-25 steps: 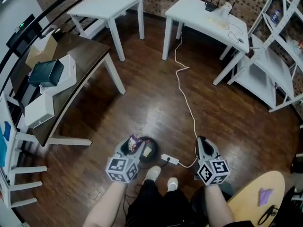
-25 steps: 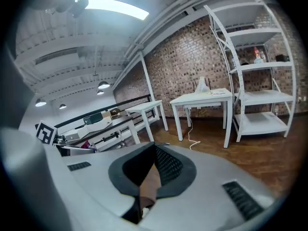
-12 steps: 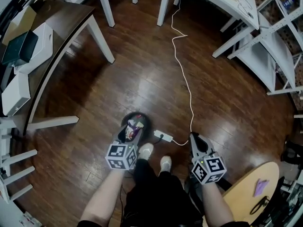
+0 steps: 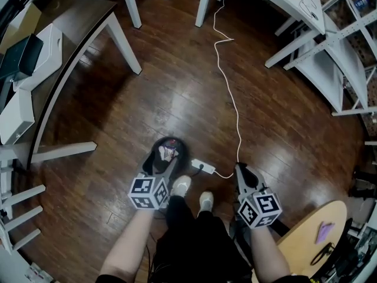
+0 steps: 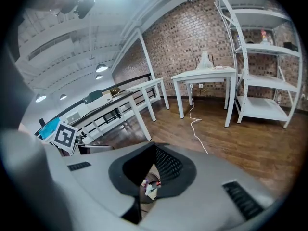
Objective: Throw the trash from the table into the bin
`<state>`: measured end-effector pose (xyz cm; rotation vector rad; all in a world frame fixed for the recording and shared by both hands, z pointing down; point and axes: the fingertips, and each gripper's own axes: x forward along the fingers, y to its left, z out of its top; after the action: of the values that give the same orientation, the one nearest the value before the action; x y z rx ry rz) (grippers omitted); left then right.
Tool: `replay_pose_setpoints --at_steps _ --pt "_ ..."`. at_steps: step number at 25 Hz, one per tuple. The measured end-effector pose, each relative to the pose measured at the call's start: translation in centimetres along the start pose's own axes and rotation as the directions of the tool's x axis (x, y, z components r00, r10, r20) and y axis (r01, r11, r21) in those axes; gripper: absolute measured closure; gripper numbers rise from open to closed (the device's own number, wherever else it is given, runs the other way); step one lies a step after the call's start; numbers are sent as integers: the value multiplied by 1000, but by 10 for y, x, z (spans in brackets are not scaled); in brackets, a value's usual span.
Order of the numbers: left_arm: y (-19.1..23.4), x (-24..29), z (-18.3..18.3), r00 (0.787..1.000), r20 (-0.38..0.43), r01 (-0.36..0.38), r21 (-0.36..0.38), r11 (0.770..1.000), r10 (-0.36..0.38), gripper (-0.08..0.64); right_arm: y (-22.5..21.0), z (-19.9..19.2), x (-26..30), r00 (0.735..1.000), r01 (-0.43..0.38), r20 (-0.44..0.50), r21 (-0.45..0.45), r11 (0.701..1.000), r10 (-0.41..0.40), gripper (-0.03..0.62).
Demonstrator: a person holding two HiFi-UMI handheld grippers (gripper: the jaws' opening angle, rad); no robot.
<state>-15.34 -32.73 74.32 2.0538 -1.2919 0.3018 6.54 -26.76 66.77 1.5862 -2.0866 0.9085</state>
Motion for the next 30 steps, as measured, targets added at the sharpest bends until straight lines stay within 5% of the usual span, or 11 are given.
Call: replay_pose_setpoints --at_steps 8,14,18,26,30 --pt "1 -14 13 1000 14 10 2 1000 -10 230 8 11 -1 1000 0 22 -2 1000 0 588" --pt "-5 -30 40 997 57 47 55 997 -50 367 18 23 -2 997 4 75 4 1000 -4 588" --pt "-19 -31 67 992 89 78 94 992 -87 374 23 46 -15 989 29 147 16 999 -31 588" --pt "-105 -35 137 948 173 227 218 949 -267 374 -2 87 -83 940 129 308 74 989 -146 588" --pt "-160 -41 165 908 190 308 299 903 -373 376 -30 99 -137 882 209 402 136 968 -247 588"
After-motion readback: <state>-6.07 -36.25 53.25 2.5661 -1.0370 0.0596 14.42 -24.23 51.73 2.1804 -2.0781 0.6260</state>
